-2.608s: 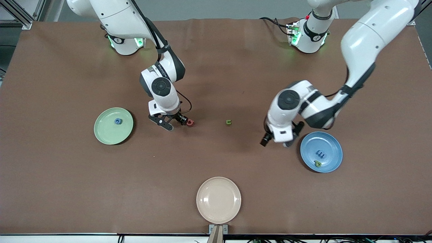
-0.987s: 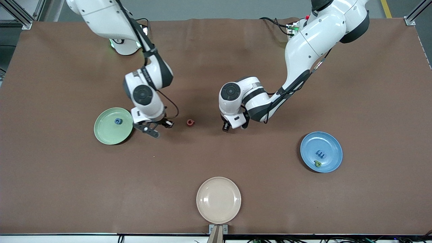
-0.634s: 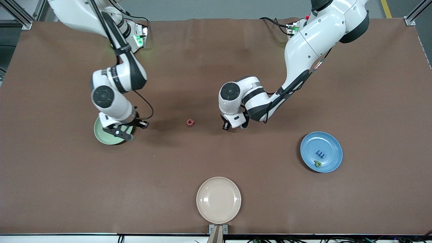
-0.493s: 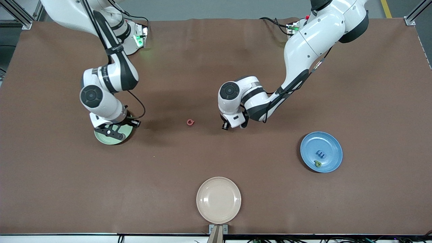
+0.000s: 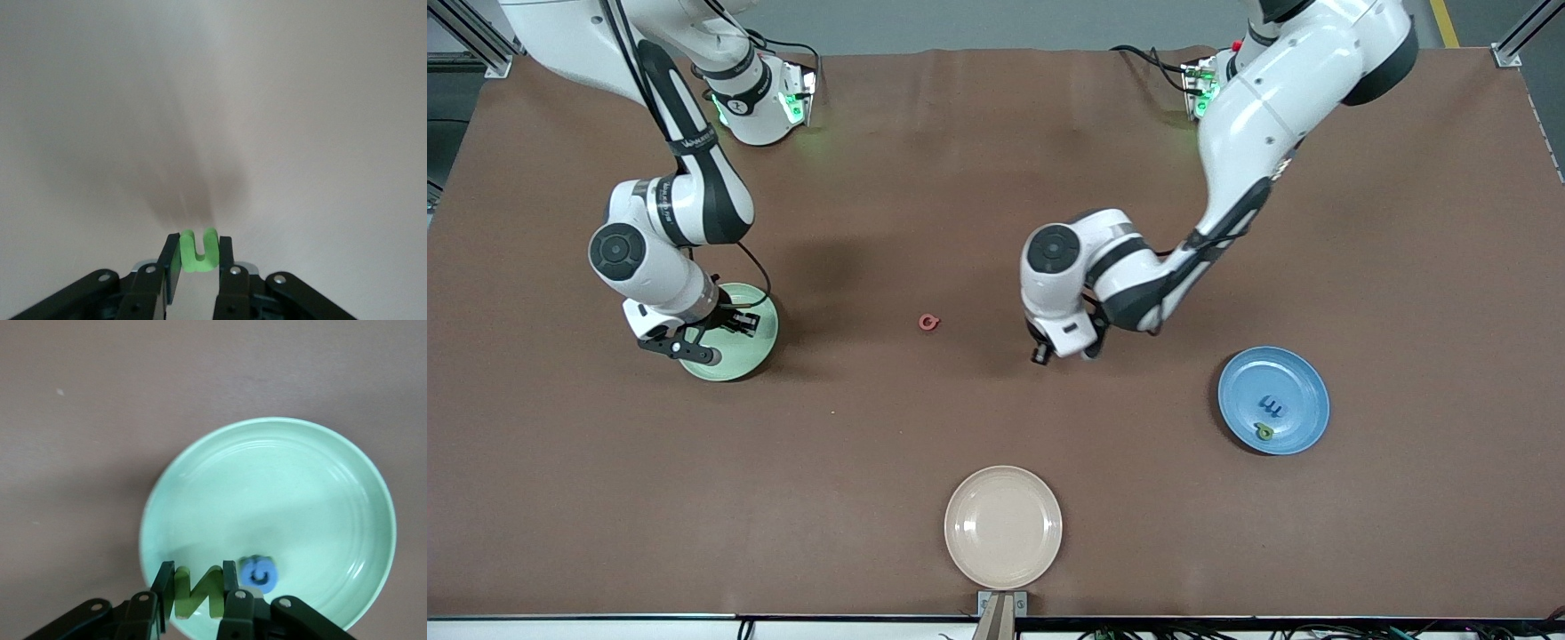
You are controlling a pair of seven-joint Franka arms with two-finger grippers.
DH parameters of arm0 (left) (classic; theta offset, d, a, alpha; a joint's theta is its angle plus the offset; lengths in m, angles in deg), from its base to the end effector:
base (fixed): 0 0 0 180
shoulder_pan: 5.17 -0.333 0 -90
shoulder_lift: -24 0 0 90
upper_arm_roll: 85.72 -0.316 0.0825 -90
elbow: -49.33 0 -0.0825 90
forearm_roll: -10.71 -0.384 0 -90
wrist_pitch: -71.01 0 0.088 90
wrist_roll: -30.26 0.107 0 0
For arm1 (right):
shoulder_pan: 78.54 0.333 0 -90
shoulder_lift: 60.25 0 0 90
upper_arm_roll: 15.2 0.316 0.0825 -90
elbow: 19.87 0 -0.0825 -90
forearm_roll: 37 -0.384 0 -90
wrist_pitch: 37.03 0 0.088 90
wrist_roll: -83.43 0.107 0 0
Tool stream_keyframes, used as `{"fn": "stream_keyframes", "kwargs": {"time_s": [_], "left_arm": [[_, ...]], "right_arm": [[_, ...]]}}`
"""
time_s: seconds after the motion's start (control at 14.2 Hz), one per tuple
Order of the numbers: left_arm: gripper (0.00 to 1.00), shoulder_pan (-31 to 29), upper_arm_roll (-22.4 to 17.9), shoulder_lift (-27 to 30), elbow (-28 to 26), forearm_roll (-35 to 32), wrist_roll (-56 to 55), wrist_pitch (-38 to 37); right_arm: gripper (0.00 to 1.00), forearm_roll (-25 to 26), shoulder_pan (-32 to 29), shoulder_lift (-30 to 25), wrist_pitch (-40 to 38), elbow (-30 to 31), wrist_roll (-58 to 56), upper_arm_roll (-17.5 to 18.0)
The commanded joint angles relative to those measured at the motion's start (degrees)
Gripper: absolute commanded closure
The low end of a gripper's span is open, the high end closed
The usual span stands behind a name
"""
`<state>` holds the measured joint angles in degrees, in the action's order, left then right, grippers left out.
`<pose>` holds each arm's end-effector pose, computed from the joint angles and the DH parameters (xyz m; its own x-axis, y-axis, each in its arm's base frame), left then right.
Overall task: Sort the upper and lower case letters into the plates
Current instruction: 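Carry the N to the green plate while the left gripper carries p to blue plate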
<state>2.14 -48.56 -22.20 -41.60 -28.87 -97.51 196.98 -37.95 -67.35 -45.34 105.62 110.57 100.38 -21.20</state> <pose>0.5543 -0.4195 0.2287 0.3692 0.9259 0.0797 0.9255 -0.3741 0.0588 0.5281 0.0472 0.2379 0.9760 -0.2145 -0.0384 -0.2134 -0.9765 0.0299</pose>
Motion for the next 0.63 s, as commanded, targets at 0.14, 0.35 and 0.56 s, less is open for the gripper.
{"fn": "stream_keyframes", "kwargs": {"time_s": [0.14, 0.35, 0.56], "left_arm": [[1.00, -11.15, 0.64, 6.12, -2.68, -0.33, 22.26, -5.29], [1.00, -18.45, 0.64, 8.49, -5.74, -0.33, 33.17, -5.47], [1.00, -25.57, 1.51, 10.96, -9.44, -0.33, 42.05, -5.38]], "right_arm": [[1.00, 0.68, -4.95, -1.99, 7.36, 6.65, -6.04, 0.99], [1.00, 0.60, -5.48, -1.81, 9.40, 7.89, -7.02, 0.99], [1.00, 0.60, -5.22, -1.73, 9.84, 8.51, -7.02, 1.16]]}}
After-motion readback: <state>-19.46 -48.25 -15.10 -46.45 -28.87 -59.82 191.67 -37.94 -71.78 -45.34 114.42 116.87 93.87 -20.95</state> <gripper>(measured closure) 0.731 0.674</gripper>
